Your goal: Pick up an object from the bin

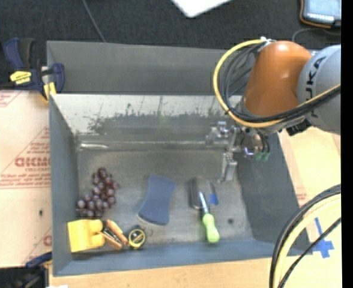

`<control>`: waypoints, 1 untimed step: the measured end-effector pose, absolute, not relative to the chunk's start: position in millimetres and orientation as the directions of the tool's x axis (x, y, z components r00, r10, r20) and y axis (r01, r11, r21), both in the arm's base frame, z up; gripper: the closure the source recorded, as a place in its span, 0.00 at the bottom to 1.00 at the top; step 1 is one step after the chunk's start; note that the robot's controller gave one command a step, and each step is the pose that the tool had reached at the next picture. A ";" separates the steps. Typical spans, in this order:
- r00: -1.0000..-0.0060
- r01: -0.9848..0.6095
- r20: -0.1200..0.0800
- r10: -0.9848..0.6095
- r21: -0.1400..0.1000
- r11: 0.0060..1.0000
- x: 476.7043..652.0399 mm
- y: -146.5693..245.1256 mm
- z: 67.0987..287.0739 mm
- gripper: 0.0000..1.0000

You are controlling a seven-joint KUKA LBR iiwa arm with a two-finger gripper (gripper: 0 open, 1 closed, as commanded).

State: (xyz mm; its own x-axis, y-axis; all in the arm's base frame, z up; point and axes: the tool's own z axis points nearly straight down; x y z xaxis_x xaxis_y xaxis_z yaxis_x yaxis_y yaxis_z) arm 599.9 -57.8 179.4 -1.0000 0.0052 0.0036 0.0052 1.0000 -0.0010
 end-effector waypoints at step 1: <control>-1.000 0.004 -0.005 0.004 -0.002 1.000 601.3 -57.6 184.6 0.00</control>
Offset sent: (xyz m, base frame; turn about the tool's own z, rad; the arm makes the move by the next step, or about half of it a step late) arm -0.0863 0.0271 -0.1094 -0.5284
